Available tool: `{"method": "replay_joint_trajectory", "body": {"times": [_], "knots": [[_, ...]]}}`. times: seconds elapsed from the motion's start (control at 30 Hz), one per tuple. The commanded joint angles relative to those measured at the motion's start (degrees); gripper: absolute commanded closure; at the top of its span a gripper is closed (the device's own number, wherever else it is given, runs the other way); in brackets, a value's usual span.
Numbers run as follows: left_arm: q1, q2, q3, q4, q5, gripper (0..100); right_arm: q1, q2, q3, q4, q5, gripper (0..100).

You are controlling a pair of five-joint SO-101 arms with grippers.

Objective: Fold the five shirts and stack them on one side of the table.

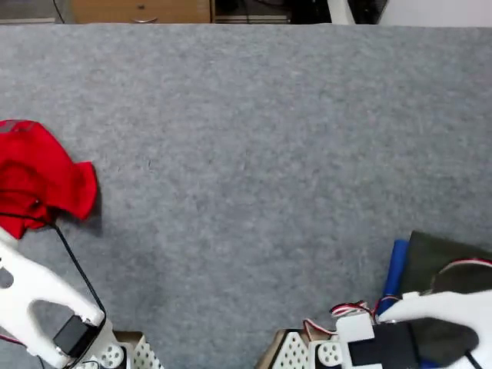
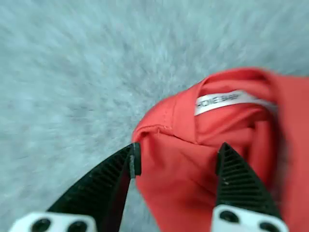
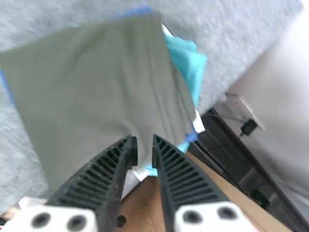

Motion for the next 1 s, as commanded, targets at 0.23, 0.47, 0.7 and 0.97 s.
{"method": "replay_joint_trajectory", "body": {"times": [0.23, 0.47, 0.7, 0.97], "knots": [[1.32, 7.78, -0.97, -2.64, -0.09, 88, -12.62, -1.89, -2.68, 0.88, -10.81, 93.8], [4.66, 3.65, -15.03, 8.53, -0.18, 98, -17.45, -1.89, -2.68, 0.79, -12.48, 93.8], [14.51, -10.95, -16.35, 15.47, 2.02, 98, -26.86, -1.36, -2.24, 0.26, -11.87, 93.7], [31.38, -34.51, -3.25, 15.47, 13.98, 98, -38.81, 1.10, 2.24, -3.78, -11.87, 93.7]]}}
